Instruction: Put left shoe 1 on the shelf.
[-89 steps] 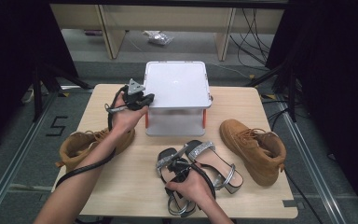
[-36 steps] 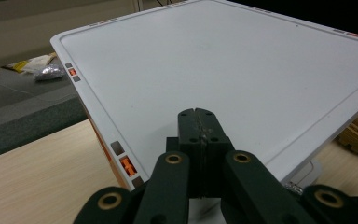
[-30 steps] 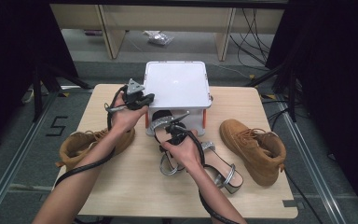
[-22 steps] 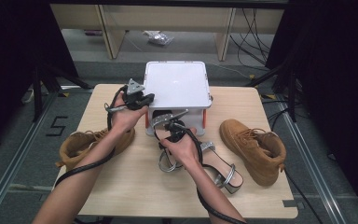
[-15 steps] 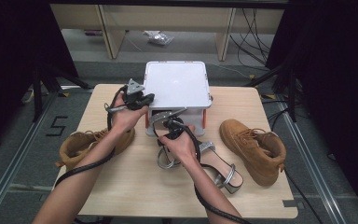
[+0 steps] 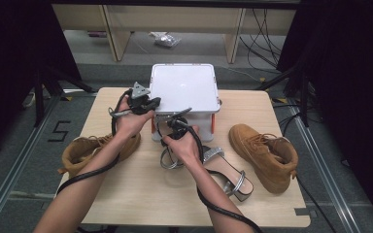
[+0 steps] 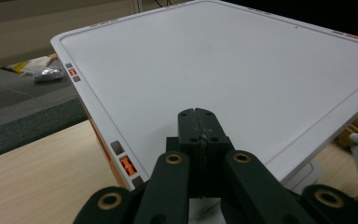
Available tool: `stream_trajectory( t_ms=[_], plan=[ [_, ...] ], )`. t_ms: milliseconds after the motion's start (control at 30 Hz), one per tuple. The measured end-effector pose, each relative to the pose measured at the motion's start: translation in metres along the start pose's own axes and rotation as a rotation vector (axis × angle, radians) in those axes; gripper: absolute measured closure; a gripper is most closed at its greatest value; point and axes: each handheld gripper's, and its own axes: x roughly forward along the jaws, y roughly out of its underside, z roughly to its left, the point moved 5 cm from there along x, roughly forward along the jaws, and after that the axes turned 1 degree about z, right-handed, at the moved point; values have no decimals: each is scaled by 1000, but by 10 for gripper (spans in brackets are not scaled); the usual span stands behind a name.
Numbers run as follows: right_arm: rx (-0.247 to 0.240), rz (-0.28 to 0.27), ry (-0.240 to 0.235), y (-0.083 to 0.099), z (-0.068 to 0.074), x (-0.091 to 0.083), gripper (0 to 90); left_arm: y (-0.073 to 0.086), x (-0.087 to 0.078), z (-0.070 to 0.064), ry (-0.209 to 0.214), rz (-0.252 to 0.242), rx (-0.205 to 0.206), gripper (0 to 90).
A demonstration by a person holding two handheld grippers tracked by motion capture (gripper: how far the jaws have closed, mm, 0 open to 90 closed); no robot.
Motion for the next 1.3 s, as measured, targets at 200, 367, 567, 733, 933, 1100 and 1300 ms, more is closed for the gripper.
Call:
stream_trajectory(
  t_ms=[200,367,567,733,933,1100,1300],
  plan=[
    [-4,-9,12,-1,-3,10,428,0,0,0,2,-4,-5,893],
    [-4,-33,13,1,-4,15,427,1,0,0,2,-4,-5,894],
    [15,-14,23,5,-5,21,425,0,0,0,2,-3,-2,893],
    [10,-9,28,4,-4,23,423,0,0,0,3,-6,-7,894],
    [-18,-15,66,5,-8,34,381,0,0,0,4,-5,-6,893],
    [27,-36,70,5,-5,31,306,0,0,0,4,-4,-1,894],
    [16,-60,67,3,-2,9,302,0,0,0,5,-2,-1,894]
  ],
)
